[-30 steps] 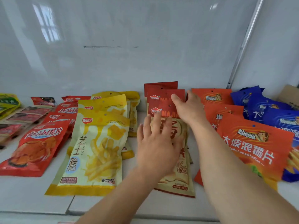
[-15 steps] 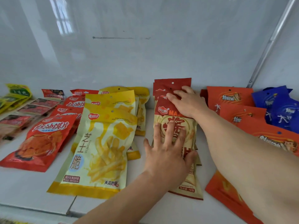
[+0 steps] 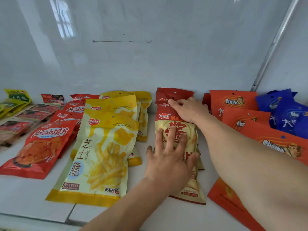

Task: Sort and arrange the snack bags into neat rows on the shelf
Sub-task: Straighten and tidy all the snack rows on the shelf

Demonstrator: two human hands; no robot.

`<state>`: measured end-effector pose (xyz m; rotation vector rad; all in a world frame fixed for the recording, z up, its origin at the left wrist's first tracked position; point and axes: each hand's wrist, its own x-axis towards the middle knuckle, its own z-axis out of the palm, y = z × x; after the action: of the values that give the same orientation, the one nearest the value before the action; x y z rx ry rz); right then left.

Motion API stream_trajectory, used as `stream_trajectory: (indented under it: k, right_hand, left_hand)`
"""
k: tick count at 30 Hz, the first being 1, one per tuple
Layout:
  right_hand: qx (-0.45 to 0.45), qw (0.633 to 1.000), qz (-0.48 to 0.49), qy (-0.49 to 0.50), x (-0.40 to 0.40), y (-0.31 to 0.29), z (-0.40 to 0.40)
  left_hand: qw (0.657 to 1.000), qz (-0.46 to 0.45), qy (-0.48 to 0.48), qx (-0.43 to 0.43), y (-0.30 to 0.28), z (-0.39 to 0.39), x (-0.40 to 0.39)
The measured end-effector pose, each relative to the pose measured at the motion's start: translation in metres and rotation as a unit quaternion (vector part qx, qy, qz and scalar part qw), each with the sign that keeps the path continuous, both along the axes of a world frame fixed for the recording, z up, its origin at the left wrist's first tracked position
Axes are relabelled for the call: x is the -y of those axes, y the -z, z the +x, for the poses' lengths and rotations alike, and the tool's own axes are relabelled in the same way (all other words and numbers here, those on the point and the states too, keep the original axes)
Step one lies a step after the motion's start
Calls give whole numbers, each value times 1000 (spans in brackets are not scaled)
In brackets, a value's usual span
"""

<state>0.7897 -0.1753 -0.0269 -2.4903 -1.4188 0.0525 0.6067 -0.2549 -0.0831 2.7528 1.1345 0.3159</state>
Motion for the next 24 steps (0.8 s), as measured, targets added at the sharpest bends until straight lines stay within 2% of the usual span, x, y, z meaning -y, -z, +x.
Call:
stream_trajectory:
  k: [3,5,7,10,13,18,24]
  right_hand:
    - [-66,992,105,5,11,-9,-4]
    - [-120,972,200,13,22,-18,-5]
    - [-185,948,257,25,37,-21,-9]
    - [-337,904,251,77,59,-8,-22]
    - [-433,867,215,120,67,32,-21]
    - [-468,853,205,105,89,33,-52]
    - [-422,878,206,99,84,40,-57]
  left_hand:
    - [1000,-13,-4,26,1,-2,-1]
    - [999,-19,-4,43,0,-2,-2]
    - [998,-33,-1,62,-3,-2,-2]
    - [991,-70,-19,111,-12,-3,-1]
    - [978,-114,-73,160,-17,-5,-7]
    - [947,-205,-85,230,-10,0,-20]
    - [948,-192,-91,237,-7,3,-25]
